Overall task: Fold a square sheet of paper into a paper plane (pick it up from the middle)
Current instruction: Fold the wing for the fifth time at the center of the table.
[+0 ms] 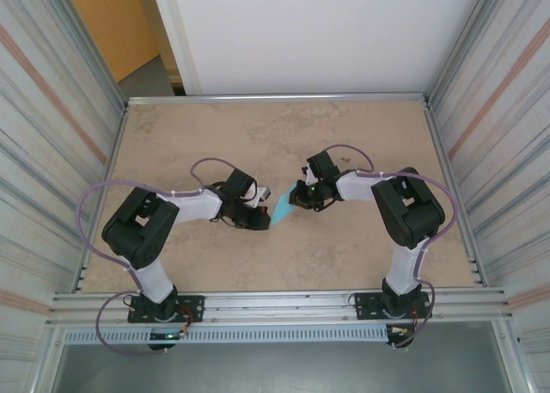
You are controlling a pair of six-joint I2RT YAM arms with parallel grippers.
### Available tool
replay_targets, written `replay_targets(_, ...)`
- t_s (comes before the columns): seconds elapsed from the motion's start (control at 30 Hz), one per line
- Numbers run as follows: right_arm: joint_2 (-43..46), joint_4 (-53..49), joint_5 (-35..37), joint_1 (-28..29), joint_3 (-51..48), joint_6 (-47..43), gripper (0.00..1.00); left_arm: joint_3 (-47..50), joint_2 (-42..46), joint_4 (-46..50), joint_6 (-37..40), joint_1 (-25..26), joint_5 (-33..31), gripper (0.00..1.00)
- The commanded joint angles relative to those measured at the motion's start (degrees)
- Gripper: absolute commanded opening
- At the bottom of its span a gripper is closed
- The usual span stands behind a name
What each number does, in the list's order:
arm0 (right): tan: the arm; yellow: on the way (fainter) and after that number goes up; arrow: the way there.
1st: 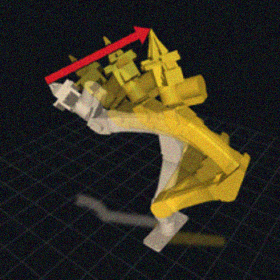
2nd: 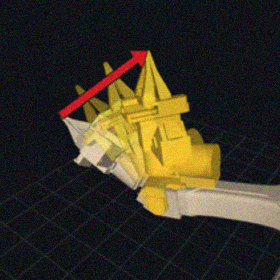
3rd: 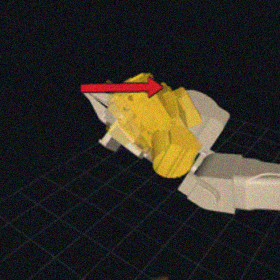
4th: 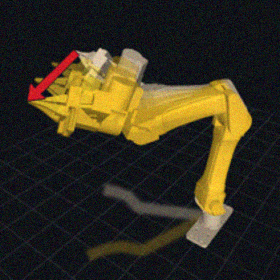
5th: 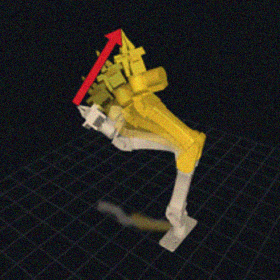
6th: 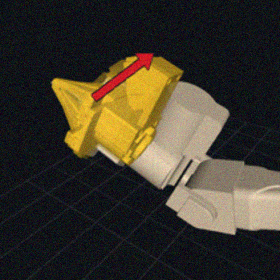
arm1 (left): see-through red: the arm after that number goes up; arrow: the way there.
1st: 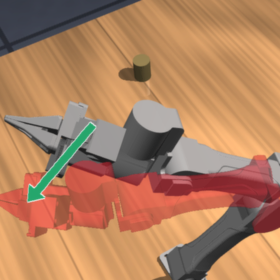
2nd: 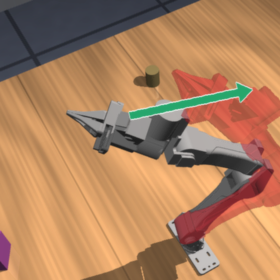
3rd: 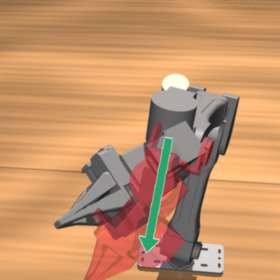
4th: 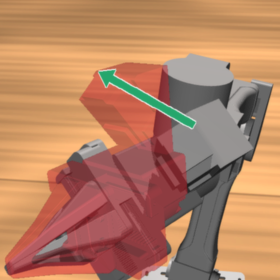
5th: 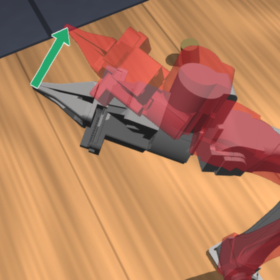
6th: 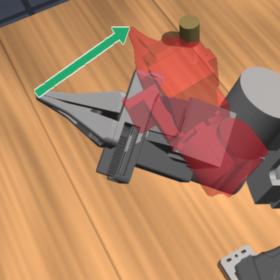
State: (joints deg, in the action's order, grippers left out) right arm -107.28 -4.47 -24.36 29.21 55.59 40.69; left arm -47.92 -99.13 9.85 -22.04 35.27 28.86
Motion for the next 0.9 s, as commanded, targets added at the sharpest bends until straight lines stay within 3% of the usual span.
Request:
replay_targets(0.0, -6.53, -11.22, 10.3, -1.02, -4.44, -2.2, 0.12, 2.45, 0.04, 14.68, 1.87, 0.62, -5.78, 0.03)
replay_targets(0.43, -6.13, -10.91, 9.82, -1.15, -4.14, -2.21, 0.12, 0.77, 6.56, 17.79, 1.0, 1.83, -8.32, 0.03)
replay_targets(0.67, -6.09, -10.47, 9.27, -1.17, -3.94, -1.88, 0.12, -0.65, 11.99, 7.85, -3.75, 1.82, -4.67, 0.03)
replay_targets(0.87, -6.4, -9.68, 8.58, -1.09, -3.89, -1.4, 0.12, -3.94, 5.48, 0.02, -8.88, 1.83, -1.35, 0.03)
